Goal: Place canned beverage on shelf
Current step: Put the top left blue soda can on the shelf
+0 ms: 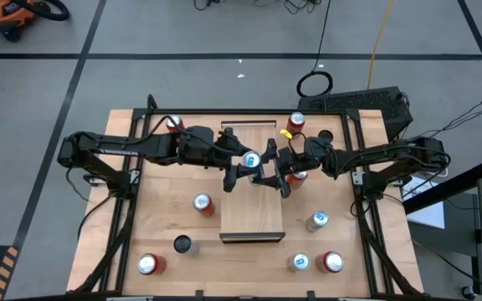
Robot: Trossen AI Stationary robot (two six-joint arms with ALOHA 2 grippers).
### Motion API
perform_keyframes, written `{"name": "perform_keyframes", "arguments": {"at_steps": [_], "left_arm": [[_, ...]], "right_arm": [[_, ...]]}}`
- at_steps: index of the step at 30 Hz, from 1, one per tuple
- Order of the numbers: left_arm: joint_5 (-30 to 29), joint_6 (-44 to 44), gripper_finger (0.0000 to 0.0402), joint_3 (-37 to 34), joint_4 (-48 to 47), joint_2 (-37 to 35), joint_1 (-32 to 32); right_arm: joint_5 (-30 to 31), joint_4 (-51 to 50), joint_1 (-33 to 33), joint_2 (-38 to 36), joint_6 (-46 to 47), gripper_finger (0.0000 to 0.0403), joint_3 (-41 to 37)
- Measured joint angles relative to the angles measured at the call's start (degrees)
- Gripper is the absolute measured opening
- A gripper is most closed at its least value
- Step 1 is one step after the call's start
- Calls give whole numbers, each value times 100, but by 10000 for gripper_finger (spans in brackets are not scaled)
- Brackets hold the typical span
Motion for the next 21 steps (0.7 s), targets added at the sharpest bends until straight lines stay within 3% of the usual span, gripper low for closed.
{"name": "perform_keyframes", "arguments": {"at_steps": [21], "left_arm": [[113,-40,236,-2,-26,0,-2]], "right_arm": [[13,-369,-6,-7,260,317,4]]}}
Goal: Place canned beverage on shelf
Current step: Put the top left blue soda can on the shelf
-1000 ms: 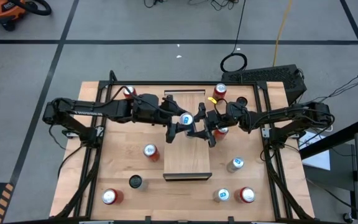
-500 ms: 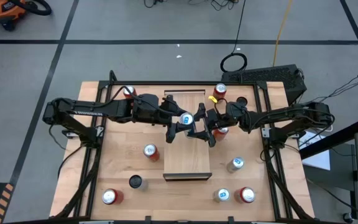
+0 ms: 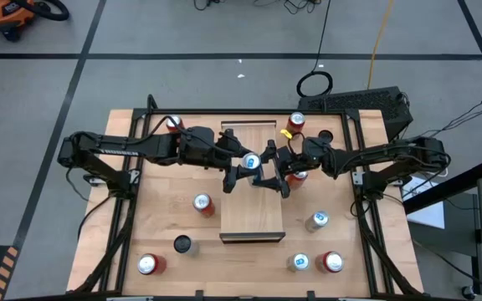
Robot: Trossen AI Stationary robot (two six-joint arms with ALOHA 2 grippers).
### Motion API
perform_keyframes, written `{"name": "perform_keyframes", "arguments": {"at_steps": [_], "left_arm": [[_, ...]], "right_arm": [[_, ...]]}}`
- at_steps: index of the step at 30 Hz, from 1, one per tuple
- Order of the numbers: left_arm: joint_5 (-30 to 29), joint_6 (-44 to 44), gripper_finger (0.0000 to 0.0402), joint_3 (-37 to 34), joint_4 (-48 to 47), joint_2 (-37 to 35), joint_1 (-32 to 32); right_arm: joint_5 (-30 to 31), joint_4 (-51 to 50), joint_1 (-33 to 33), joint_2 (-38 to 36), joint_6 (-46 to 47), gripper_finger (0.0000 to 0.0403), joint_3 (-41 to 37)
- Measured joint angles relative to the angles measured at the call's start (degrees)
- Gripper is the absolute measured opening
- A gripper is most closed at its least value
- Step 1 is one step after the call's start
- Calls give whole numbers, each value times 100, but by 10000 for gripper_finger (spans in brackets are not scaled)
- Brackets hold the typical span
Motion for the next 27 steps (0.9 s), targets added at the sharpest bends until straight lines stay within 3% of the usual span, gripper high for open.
{"name": "perform_keyframes", "arguments": {"at_steps": [17,27], "left_arm": [[-104,45,235,0,63,-22,8],[-378,260,235,0,35,-38,-1]], "right_arm": [[-45,-586,-310,-256,-113,361,0],[-22,-706,-317,-252,599,398,-7]]}}
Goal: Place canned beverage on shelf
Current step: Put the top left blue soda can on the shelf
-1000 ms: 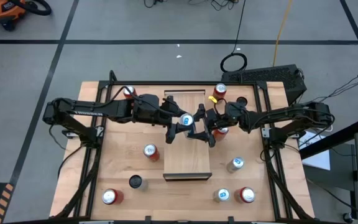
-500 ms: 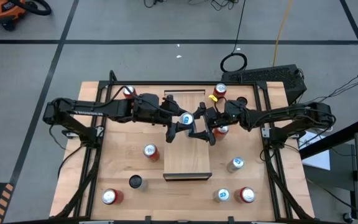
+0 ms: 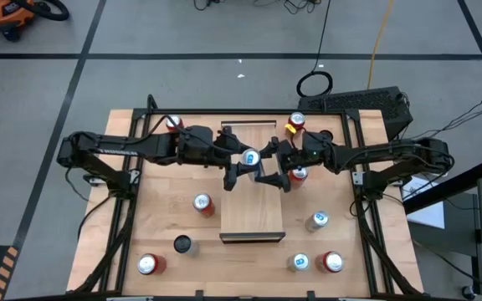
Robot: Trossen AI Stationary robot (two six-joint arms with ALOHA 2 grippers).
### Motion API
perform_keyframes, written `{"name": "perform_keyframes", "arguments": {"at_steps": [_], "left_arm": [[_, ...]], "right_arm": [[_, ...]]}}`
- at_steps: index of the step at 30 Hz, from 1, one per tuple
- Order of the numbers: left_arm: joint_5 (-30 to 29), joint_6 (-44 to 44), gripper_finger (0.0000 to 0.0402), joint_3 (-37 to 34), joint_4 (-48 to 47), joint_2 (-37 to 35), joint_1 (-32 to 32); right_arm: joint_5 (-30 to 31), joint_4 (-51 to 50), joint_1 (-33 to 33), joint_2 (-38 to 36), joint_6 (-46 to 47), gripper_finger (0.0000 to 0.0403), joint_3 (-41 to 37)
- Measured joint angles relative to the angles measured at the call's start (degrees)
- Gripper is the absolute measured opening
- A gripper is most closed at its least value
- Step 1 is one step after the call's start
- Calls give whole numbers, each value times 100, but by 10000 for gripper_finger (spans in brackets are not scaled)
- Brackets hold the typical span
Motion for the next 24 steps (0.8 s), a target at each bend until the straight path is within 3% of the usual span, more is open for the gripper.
{"name": "perform_keyframes", "arguments": {"at_steps": [8,16,24], "left_arm": [[-122,176,235,2,-16,-6,120],[18,408,235,19,-102,-142,386],[194,785,235,7,-997,-283,625]], "right_arm": [[-2,-44,-2,-6,228,400,-4],[39,-1338,-18,-546,-168,400,-7],[177,-2472,-63,-1294,-326,400,-4]]}}
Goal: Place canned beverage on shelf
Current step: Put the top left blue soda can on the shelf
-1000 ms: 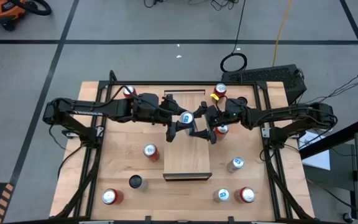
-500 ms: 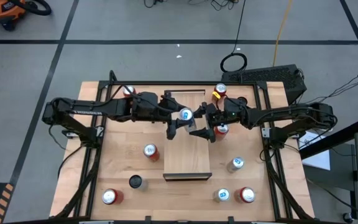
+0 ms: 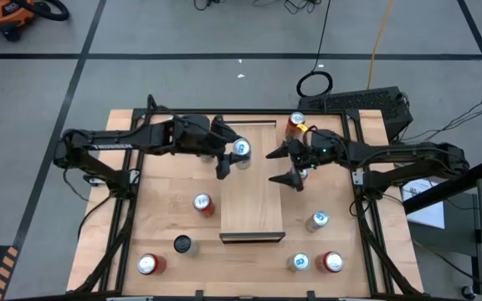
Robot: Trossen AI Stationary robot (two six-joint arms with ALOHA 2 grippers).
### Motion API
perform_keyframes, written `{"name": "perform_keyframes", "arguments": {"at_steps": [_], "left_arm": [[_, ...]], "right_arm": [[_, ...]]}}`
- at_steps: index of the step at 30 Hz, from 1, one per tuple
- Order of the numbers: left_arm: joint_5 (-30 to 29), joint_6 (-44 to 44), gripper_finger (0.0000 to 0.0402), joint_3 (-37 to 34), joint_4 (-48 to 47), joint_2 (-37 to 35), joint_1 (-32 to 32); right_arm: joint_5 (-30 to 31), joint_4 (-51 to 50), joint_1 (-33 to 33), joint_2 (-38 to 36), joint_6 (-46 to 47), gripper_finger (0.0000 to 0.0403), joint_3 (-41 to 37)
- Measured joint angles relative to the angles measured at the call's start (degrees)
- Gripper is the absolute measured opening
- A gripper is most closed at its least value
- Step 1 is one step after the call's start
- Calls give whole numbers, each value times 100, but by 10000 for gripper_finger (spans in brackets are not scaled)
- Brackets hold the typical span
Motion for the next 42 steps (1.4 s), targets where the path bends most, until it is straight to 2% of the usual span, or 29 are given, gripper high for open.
{"name": "perform_keyframes", "arguments": {"at_steps": [8,16,28,42], "left_arm": [[195,329,235,-125,-275,-57,360],[421,355,235,-286,-455,-59,484],[595,590,235,-285,-705,-52,793],[761,147,235,-284,-697,-53,700]], "right_arm": [[293,-295,2,-496,199,400,0],[275,-381,7,-708,364,400,0],[273,-384,7,-724,364,400,2],[284,-384,9,-721,206,400,2]]}}
